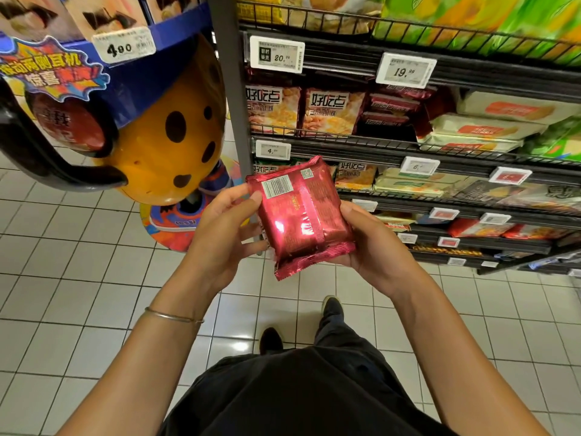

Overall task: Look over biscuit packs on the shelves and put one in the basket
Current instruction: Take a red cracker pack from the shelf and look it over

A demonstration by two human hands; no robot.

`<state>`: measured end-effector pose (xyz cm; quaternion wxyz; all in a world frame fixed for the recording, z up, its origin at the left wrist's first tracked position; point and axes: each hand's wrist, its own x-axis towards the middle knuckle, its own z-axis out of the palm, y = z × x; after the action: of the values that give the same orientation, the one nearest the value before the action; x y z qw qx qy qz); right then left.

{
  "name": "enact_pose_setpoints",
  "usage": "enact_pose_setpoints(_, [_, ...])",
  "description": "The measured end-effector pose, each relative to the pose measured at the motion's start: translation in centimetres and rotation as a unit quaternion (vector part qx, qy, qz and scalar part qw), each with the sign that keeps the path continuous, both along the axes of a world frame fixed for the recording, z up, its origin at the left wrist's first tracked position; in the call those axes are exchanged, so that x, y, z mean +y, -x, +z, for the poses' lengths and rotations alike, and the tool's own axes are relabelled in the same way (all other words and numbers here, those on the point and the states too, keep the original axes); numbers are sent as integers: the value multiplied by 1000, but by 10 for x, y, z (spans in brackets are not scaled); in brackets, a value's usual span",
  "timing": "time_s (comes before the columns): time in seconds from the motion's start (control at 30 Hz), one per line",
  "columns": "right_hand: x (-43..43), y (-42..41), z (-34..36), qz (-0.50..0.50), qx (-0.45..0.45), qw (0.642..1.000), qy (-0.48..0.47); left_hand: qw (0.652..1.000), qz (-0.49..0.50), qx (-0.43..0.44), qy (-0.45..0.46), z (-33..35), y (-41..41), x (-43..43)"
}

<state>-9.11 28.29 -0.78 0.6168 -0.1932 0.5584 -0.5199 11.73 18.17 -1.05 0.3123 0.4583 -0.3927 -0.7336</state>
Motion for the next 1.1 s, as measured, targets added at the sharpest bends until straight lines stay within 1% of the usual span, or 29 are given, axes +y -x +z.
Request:
enact_pose_setpoints(0.23, [2,2,7,32,-63,996,-60,997,-23,-42,-56,-8,1,3])
enact_pose_setpoints(0.37, [4,5,7,42,-68,995,-60,997,-38,-38,-59,-9,0,5])
enact_pose_setpoints(0.5, [6,7,8,44,-49,996,-58,998,-26,-30,-53,-9,1,7])
enact_pose_setpoints(0.57, [8,8,5,49,-19,998,-39,999,-37,-14,-30,-8,0,7])
enact_pose_setpoints(0.67, [11,11,0,58,14,998,3,996,-80,33,27,-4,-3,6])
enact_pose_setpoints(0.77, [14,13,-1,63,-7,997,50,990,-86,65,86,-1,-5,6])
enact_pose_setpoints(0.83, [15,15,-1,69,-11,995,74,987,-82,84,105,-1,-6,8])
enact_pose_setpoints(1.0, [17,18,-2,67,80,991,87,978,-96,91,160,-5,-5,14])
enact_pose_setpoints(1.1, [17,18,-3,54,97,990,88,977,-87,107,160,-4,-2,16])
